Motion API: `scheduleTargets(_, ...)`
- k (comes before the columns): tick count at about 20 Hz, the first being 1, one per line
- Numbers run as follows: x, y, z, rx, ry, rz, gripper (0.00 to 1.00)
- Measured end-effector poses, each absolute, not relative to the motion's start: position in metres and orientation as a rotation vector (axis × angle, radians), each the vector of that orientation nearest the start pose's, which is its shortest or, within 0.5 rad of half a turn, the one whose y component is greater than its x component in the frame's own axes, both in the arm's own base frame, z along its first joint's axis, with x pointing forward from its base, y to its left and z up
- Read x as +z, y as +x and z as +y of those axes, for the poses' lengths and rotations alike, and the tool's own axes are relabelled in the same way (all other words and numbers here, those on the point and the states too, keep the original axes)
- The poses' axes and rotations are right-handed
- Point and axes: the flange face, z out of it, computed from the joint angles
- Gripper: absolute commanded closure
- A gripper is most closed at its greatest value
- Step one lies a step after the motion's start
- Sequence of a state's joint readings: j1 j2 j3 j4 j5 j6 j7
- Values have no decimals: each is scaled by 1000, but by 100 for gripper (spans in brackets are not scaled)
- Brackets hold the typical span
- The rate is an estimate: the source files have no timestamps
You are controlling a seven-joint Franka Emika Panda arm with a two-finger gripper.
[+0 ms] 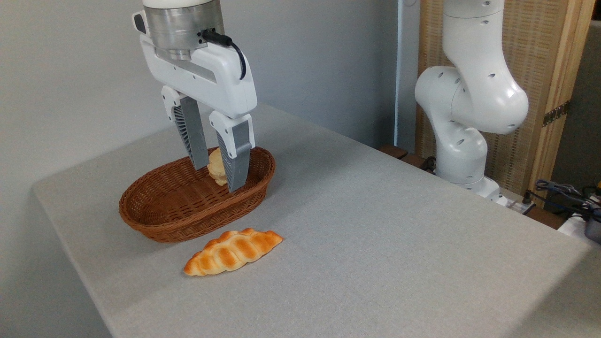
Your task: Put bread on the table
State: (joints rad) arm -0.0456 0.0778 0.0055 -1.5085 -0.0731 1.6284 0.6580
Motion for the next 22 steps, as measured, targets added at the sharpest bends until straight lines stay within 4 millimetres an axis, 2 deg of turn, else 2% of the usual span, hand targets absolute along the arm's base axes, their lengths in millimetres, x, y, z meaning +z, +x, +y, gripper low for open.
scheduleTargets(1,621,581,-31,-114,-3002,1089,0)
scheduleTargets(6,612,576,-33,-79,-3008,1097,0)
scheduleTargets(12,612,572,-34,-77,-3007,1100,0)
scheduleTargets(14,611,569,-40,-68,-3005,1116,0)
scheduleTargets(15,608,565,-48,-60,-3000,1138,0)
scheduleTargets(17,597,557,-78,-56,-2973,1215,0)
scheduleTargets(22,565,520,-181,-84,-2897,1457,0)
